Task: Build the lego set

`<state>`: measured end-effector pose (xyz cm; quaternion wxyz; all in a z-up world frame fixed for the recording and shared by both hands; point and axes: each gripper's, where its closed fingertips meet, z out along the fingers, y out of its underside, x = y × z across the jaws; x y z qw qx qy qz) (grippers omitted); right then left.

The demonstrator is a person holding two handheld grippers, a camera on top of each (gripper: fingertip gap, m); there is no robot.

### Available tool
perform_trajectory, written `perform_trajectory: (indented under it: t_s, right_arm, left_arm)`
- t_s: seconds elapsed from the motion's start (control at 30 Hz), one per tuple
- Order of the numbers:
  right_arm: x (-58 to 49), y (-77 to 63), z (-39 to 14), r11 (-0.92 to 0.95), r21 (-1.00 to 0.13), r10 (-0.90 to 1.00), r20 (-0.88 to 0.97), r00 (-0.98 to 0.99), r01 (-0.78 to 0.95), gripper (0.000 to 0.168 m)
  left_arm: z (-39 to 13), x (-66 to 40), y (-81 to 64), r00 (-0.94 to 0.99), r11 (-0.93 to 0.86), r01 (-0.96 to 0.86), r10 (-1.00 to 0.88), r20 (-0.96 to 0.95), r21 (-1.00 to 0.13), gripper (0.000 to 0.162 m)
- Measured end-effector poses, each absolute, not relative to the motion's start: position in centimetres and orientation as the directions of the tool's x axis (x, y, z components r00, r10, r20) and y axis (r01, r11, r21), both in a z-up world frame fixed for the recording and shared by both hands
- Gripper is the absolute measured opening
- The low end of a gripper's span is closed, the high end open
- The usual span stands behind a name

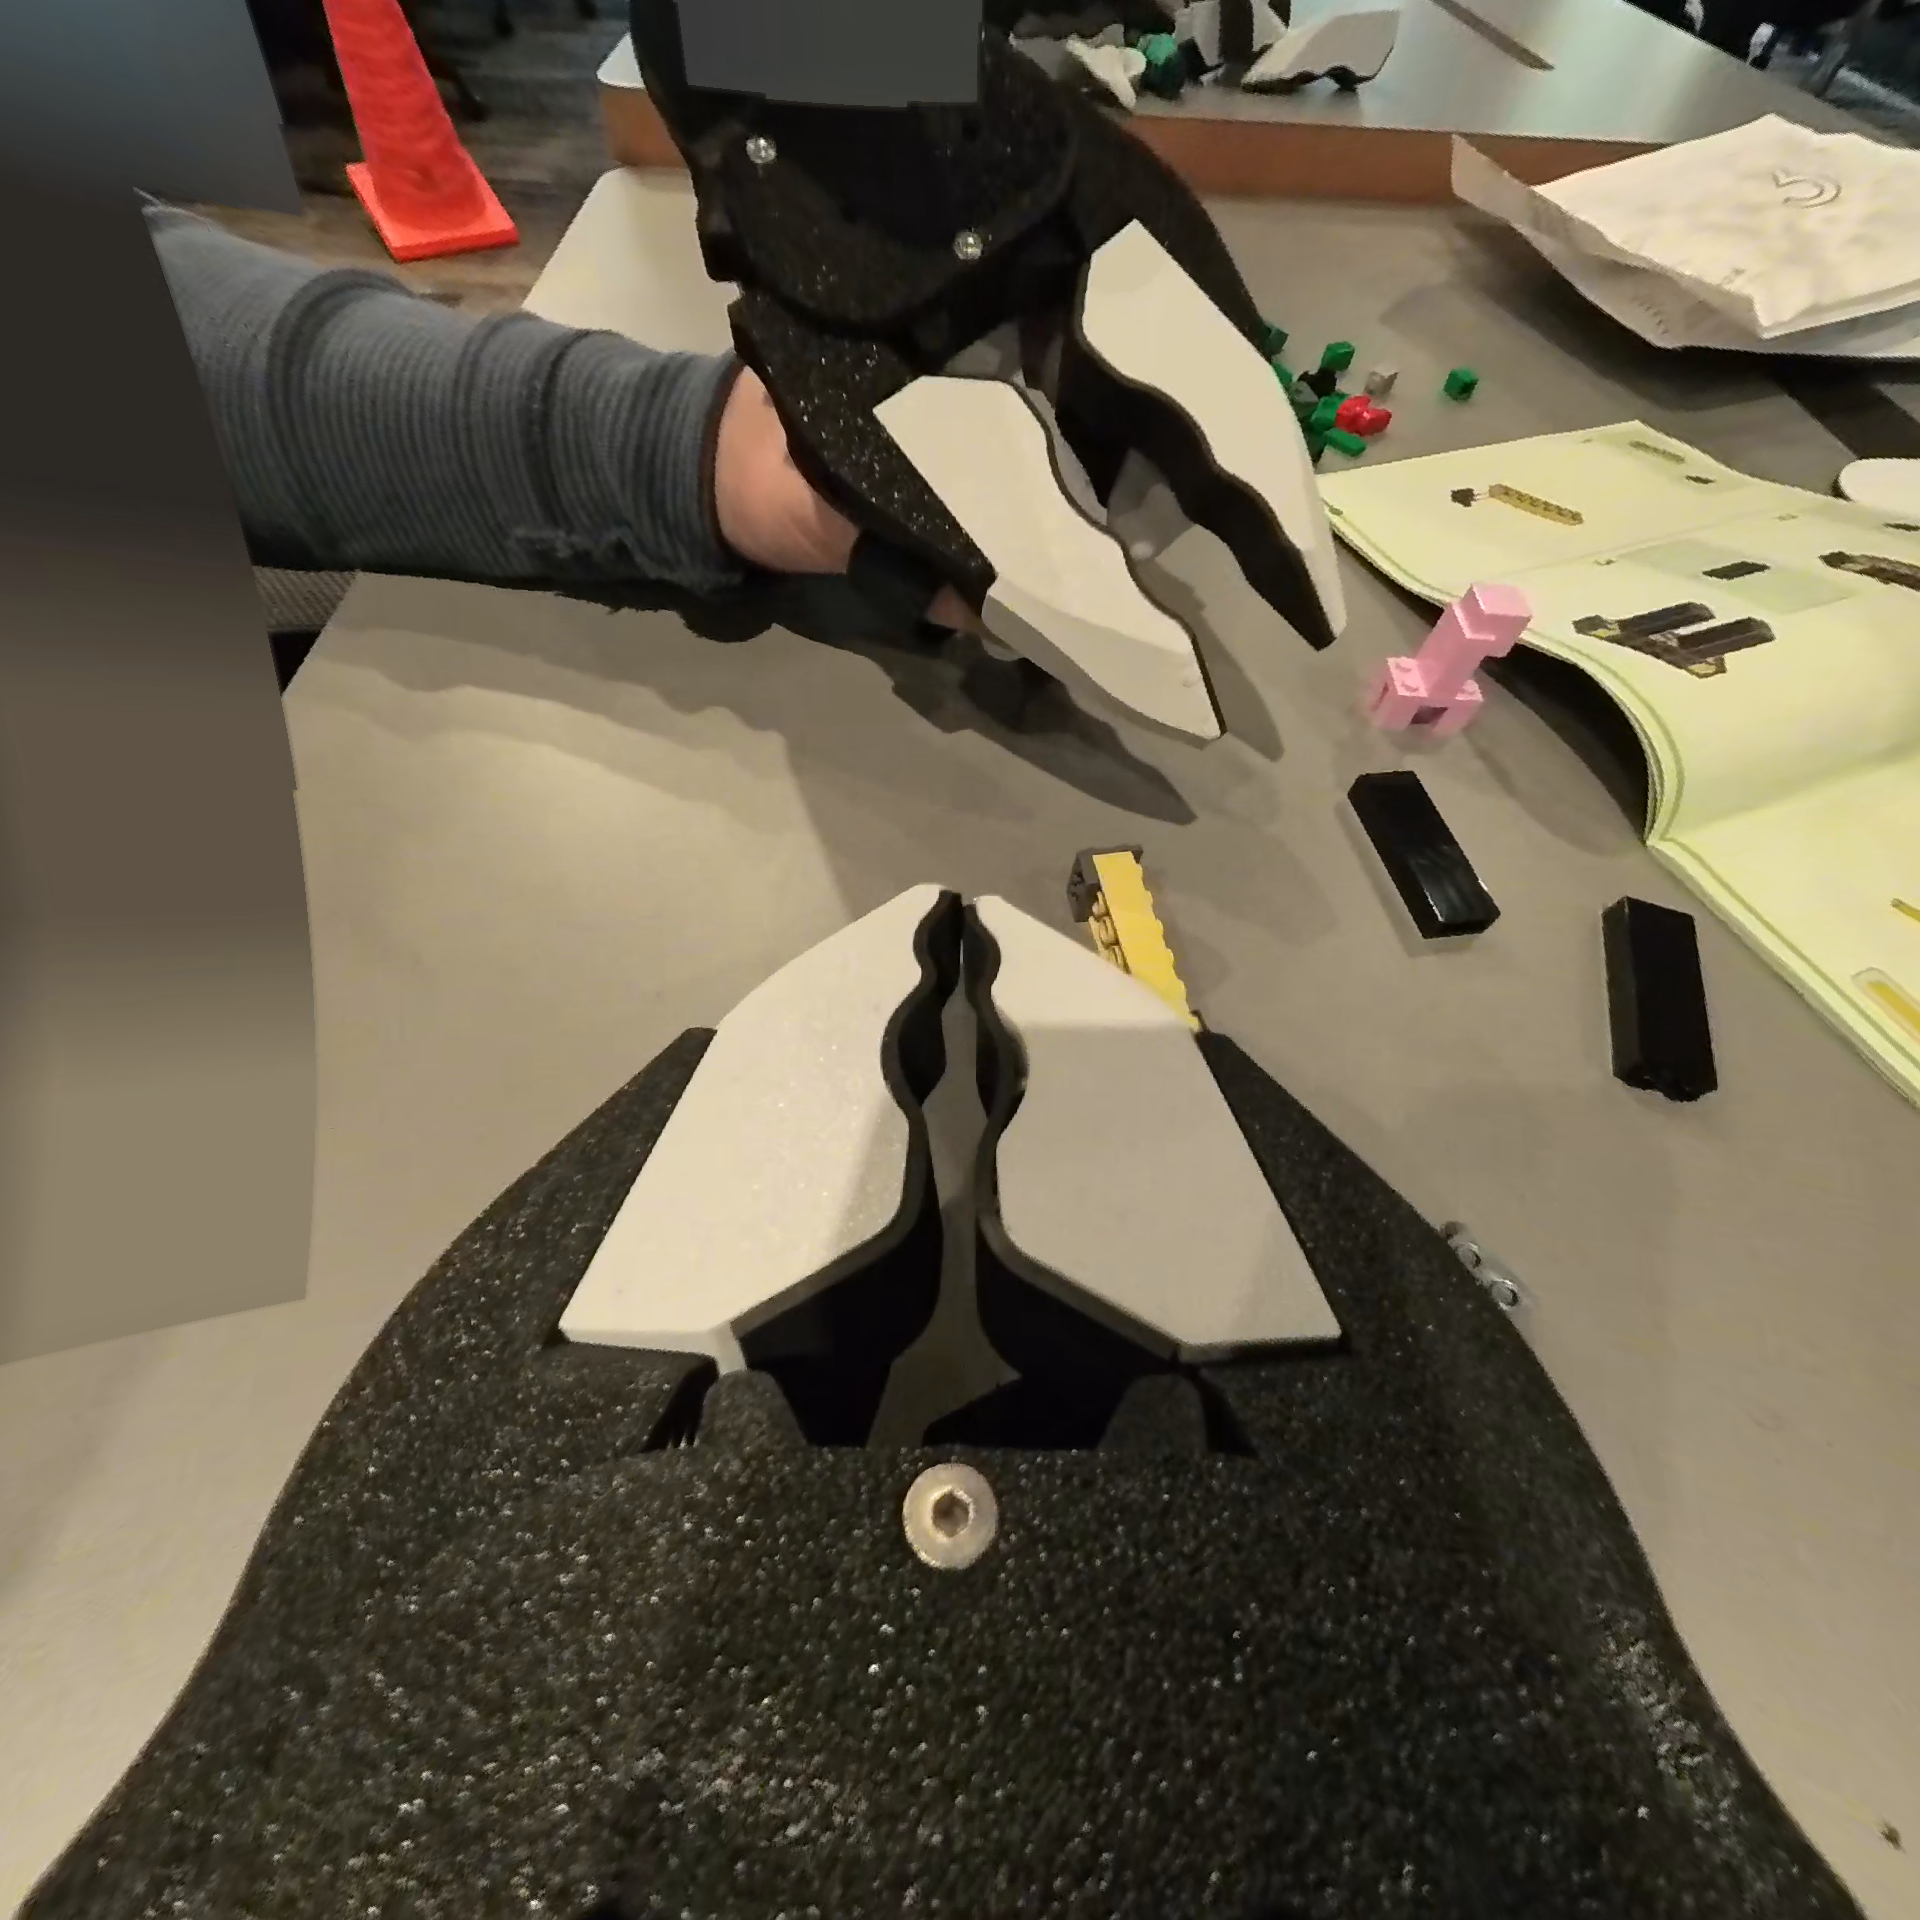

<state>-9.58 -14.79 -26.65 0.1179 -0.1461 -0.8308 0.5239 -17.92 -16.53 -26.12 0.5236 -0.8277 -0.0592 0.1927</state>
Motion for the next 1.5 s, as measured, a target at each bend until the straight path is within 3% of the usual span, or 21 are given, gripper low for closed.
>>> perform_trajectory:
  t_s: [1.5]
  right_arm:
    - [-9.4,-15.1,-28.3,0.505,-0.850,0.333,0.033,-0.942,0.149,0.000]
  left_arm:
    - [-25.7,-18.5,-16.4,0.900,-0.414,-0.098,0.351,-0.258,-0.905,0.058]
